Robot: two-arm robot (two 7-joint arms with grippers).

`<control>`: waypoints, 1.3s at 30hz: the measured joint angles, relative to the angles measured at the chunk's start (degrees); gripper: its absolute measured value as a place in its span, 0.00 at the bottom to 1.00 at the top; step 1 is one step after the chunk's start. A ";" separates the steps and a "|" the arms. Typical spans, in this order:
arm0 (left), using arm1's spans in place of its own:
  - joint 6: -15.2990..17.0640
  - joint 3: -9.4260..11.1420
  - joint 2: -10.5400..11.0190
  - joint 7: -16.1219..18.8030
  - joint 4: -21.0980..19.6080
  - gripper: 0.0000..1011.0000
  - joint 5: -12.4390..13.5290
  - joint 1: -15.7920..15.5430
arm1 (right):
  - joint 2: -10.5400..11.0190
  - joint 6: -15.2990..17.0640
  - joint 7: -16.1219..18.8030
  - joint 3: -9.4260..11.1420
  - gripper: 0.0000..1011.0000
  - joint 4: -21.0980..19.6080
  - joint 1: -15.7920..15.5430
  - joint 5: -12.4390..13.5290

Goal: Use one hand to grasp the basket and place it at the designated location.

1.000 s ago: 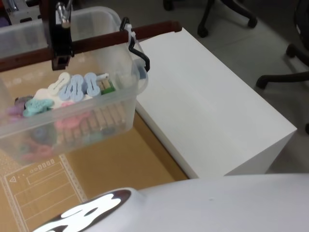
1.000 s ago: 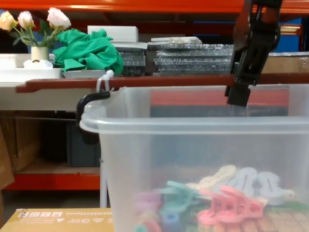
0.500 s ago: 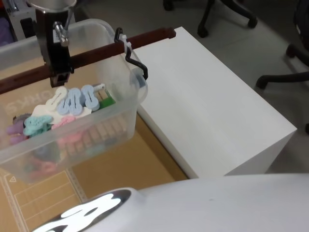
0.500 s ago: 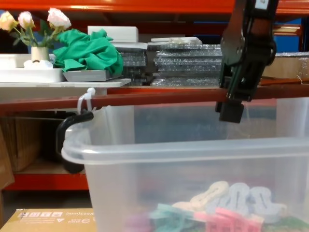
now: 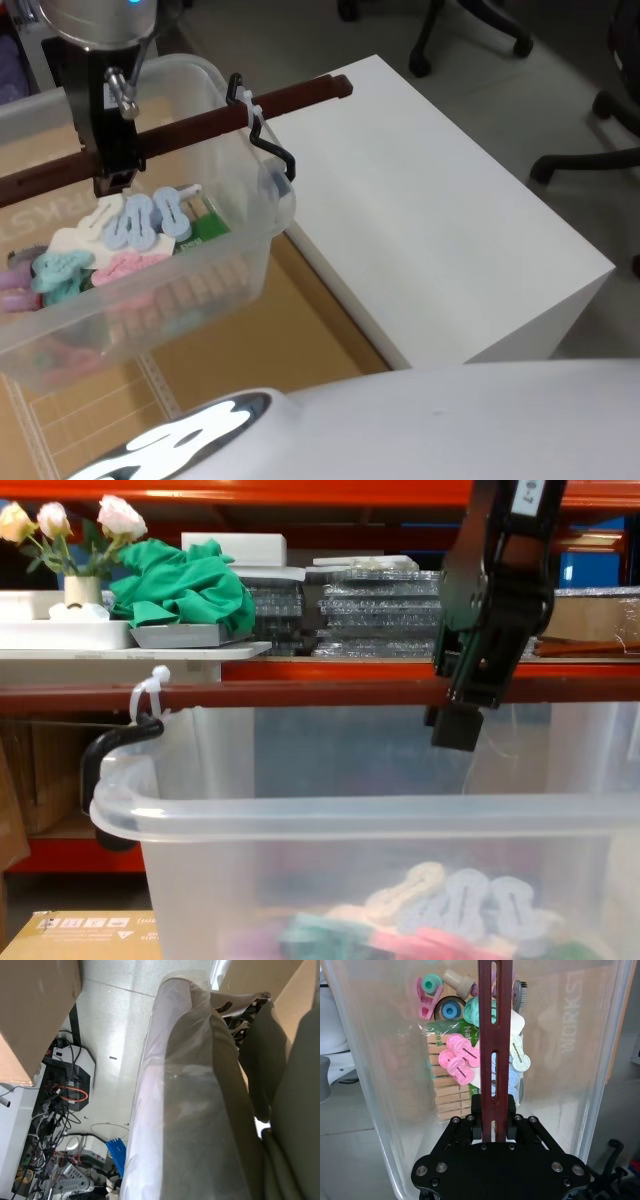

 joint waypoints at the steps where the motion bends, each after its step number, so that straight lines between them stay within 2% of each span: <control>1: 0.00 0.00 0.00 0.00 0.00 0.00 0.00 0.00 | 0.08 0.05 -0.24 -0.11 0.23 -0.23 0.00 -0.27; 8: 0.00 0.00 0.00 0.00 0.00 0.00 0.00 0.00 | 0.46 0.80 -2.14 -1.38 0.23 -2.01 0.04 -2.57; 23: 0.00 0.00 0.00 0.00 0.01 0.00 0.00 0.00 | 0.46 1.90 -5.26 -3.87 0.23 -2.95 -0.90 -4.48; 39: 0.00 0.00 0.00 0.00 0.00 0.00 0.00 0.00 | 0.61 1.47 -7.19 -5.68 0.23 -3.09 -3.03 -7.21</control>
